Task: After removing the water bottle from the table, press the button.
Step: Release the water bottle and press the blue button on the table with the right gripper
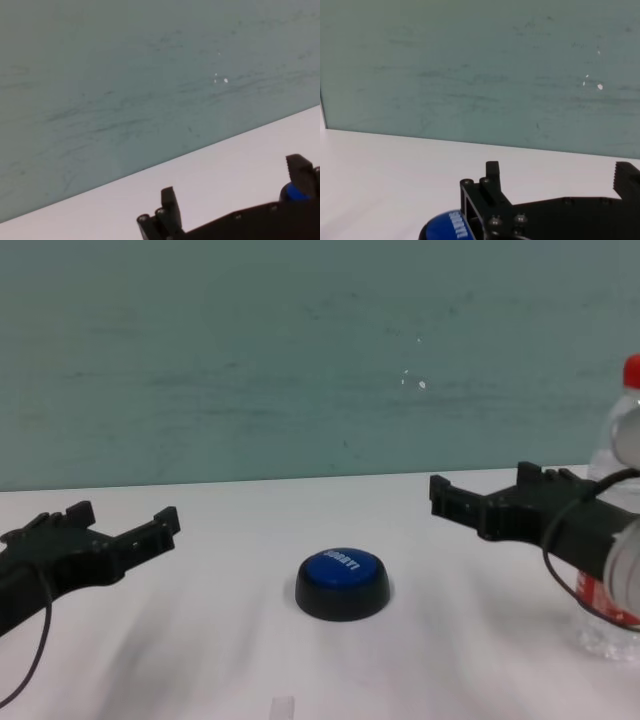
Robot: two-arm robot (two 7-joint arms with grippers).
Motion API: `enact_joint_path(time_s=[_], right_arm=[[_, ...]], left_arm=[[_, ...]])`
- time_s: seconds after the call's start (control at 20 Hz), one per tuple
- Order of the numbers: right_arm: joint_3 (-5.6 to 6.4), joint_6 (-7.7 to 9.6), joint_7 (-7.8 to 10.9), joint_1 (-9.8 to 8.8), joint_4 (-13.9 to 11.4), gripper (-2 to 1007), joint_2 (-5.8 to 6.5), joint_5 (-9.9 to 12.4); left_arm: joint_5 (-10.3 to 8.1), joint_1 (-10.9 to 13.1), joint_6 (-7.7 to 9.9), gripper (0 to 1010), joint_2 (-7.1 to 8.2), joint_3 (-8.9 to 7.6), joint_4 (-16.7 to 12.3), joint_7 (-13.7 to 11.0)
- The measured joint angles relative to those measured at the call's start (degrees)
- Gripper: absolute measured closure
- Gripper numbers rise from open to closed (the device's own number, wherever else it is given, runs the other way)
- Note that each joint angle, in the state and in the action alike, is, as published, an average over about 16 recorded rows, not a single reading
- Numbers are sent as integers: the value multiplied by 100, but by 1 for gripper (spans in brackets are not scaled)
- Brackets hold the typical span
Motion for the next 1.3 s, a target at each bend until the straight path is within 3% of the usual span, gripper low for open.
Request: enact_joint_path(time_s=[0.6,1.3], right_arm=[[-156,-136,121,777,945,5,-90,76],[-432,-328,285,1673,2049,5,-258,61]], left_arm=[[0,0,0,7,0,0,0,0],[0,0,0,7,0,0,0,0]])
